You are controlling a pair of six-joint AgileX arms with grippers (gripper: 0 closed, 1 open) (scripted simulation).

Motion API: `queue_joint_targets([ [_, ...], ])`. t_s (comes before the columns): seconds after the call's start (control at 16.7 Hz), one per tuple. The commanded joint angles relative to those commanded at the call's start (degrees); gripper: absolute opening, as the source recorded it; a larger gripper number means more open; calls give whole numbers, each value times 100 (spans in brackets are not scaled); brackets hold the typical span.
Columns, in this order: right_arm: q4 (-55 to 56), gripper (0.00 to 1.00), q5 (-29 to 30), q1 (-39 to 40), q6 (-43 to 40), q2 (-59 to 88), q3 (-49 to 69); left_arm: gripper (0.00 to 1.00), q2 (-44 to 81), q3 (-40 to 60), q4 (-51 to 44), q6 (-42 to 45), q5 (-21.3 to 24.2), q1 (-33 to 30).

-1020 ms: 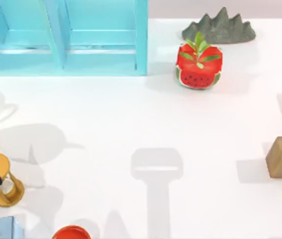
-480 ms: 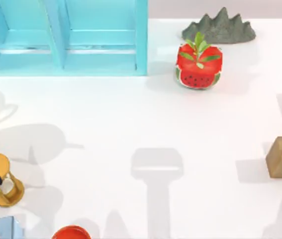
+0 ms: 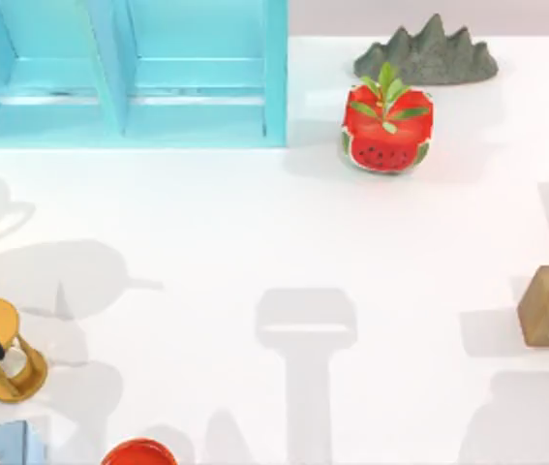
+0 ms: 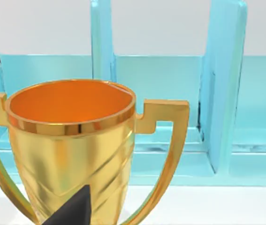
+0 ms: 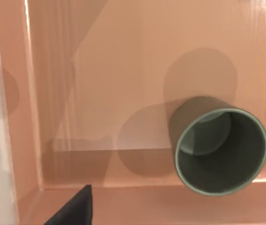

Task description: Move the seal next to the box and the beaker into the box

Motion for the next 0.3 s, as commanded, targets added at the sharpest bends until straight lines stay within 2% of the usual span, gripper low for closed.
queue_joint_targets([
  [0.3, -421, 100, -37, 18, -160, 289, 48, 100, 0, 0, 0, 0, 0, 0],
])
